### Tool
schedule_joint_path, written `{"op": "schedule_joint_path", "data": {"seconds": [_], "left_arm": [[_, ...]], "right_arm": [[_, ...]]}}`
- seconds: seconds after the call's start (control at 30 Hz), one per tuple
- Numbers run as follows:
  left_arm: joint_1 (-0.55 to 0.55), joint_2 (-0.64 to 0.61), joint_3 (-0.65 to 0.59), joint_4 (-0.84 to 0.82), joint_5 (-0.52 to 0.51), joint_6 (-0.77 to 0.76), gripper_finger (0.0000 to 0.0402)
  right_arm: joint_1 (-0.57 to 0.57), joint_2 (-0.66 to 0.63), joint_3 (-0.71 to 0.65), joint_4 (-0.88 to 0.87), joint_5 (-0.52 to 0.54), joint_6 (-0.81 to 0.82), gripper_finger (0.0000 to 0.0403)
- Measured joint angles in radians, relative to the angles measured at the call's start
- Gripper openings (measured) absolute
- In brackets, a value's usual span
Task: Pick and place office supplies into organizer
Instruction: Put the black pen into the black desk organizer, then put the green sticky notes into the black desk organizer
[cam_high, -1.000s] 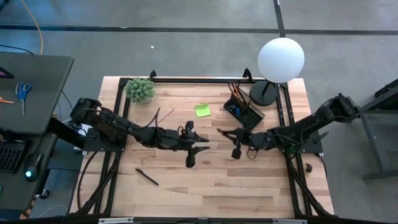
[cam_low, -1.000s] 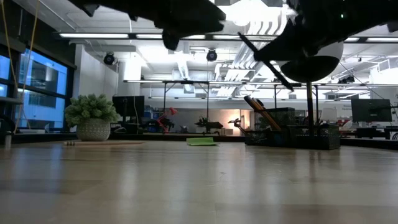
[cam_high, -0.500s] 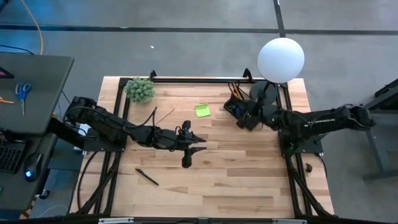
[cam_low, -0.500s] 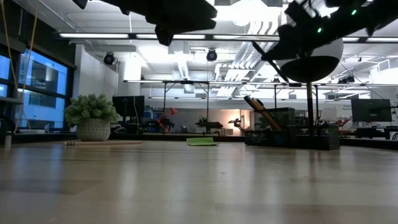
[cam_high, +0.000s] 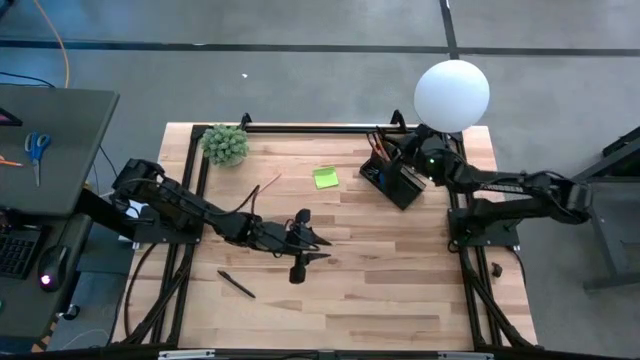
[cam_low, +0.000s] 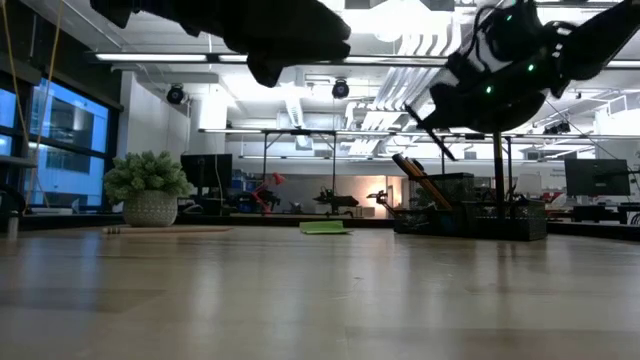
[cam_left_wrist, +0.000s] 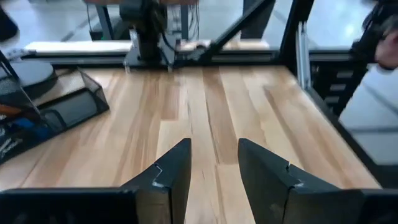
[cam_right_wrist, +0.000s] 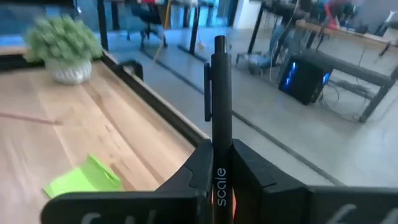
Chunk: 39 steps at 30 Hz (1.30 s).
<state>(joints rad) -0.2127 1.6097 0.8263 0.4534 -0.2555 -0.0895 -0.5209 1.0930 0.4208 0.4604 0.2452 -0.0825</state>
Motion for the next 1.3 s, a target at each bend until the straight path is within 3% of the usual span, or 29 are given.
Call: {"op": "schedule_joint_path", "data": {"seconds": [0.17, 0.57, 0.97, 1.17, 1.3], "left_arm": [[-0.020, -0.001, -0.072, 0.165, 0.024, -0.003, 0.0122], [-0.017, -0.001, -0.157, 0.196, 0.024, -0.070, 0.0122], [-0.017, -0.001, -0.219, 0.195, -0.017, -0.121, 0.0122], [-0.017, -0.001, -0.247, 0.195, -0.037, -0.141, 0.0122], [-0.016, -0.002, -0.277, 0.165, -0.136, -0.175, 0.0122]], "right_arm": [[-0.039, 0.098, 0.000, 0.071, -0.018, 0.021, 0.0024], [-0.095, 0.147, 0.000, 0.097, -0.031, 0.065, 0.0034], [-0.095, 0.147, 0.000, -0.025, 0.029, 0.086, 0.0120], [-0.085, 0.143, 0.000, -0.021, 0.032, 0.086, 0.0144], [-0.039, 0.111, 0.000, -0.006, 0.022, 0.083, 0.0149]]}}
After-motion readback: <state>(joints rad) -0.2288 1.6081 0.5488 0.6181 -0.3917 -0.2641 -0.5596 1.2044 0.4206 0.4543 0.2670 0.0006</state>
